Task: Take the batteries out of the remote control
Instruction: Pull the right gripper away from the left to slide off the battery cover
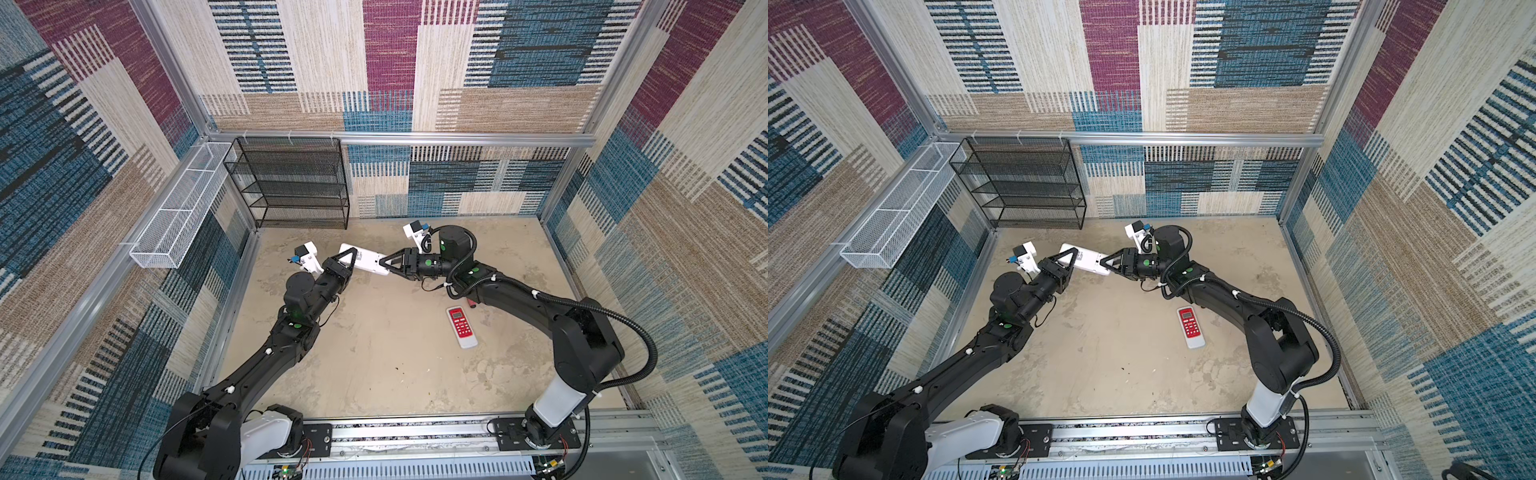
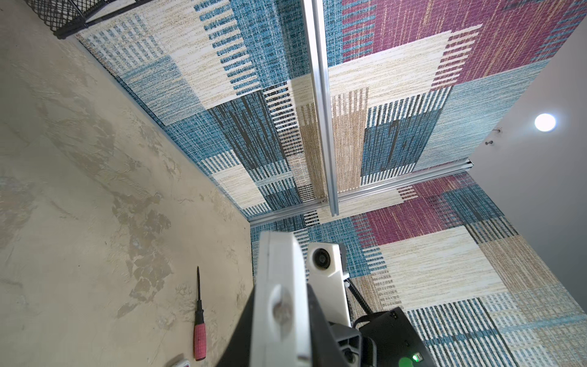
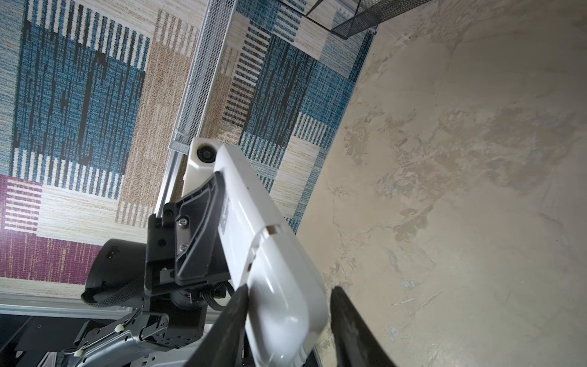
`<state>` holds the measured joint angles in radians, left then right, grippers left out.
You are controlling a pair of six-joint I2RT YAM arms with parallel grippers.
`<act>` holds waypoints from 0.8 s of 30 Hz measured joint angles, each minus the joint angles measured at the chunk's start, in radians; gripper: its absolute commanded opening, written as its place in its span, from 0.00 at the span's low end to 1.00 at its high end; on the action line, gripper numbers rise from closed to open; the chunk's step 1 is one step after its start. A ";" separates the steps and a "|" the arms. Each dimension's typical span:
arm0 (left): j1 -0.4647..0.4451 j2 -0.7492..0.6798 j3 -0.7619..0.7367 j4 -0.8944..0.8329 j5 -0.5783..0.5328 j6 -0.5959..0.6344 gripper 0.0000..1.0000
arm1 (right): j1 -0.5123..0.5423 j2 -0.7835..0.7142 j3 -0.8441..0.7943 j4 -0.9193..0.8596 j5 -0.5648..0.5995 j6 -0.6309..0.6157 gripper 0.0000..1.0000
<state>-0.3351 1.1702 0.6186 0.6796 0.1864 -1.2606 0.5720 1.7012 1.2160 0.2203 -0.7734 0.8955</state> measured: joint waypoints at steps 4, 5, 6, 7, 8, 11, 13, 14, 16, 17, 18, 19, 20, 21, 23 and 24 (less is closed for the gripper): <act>0.000 0.006 0.000 -0.003 0.000 0.001 0.00 | 0.000 0.000 -0.002 0.001 0.000 0.000 0.32; 0.000 0.006 -0.001 -0.003 -0.001 0.002 0.00 | 0.000 -0.001 -0.002 0.000 0.000 0.001 0.30; 0.000 0.006 -0.002 -0.003 -0.005 0.003 0.00 | 0.000 -0.001 -0.002 0.000 0.000 0.002 0.28; 0.000 0.006 -0.002 -0.003 -0.009 0.003 0.00 | -0.002 -0.001 -0.002 -0.001 0.000 0.005 0.26; 0.001 0.005 -0.003 -0.003 -0.013 0.003 0.00 | -0.002 -0.001 -0.002 -0.001 0.000 0.006 0.25; 0.001 0.005 -0.007 0.000 -0.021 0.003 0.00 | -0.002 -0.001 0.002 -0.008 0.001 0.012 0.23; 0.001 0.005 -0.007 0.000 -0.023 0.003 0.00 | -0.002 -0.001 0.002 -0.009 0.005 0.013 0.22; 0.001 0.005 -0.007 0.001 -0.023 0.003 0.00 | -0.002 -0.002 0.003 -0.009 0.007 0.013 0.22; 0.001 0.005 -0.007 0.002 -0.024 0.003 0.00 | -0.002 -0.002 0.006 -0.016 0.007 0.013 0.21; 0.001 0.005 -0.007 0.003 -0.024 0.003 0.00 | -0.002 -0.002 0.006 -0.017 0.007 0.014 0.21; 0.001 0.005 -0.008 0.003 -0.025 0.003 0.00 | -0.002 -0.002 0.008 -0.021 0.007 0.015 0.21; 0.001 0.005 -0.008 0.002 -0.025 0.003 0.00 | -0.002 -0.002 0.008 -0.023 0.007 0.016 0.21; 0.001 0.005 -0.010 0.002 -0.026 0.003 0.00 | -0.002 -0.002 0.008 -0.027 0.007 0.016 0.21; 0.001 0.005 -0.011 0.002 -0.025 0.003 0.00 | -0.002 -0.002 0.008 -0.030 0.007 0.016 0.21; 0.001 0.005 -0.013 0.003 -0.025 0.003 0.00 | -0.002 -0.002 0.008 -0.035 0.007 0.016 0.22; 0.001 0.005 -0.013 0.003 -0.025 0.003 0.00 | -0.002 -0.002 0.008 -0.035 0.007 0.016 0.22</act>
<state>-0.3340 1.1748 0.6052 0.6827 0.1612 -1.2575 0.5701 1.6997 1.2240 0.1852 -0.7662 0.9115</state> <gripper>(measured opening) 0.202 0.239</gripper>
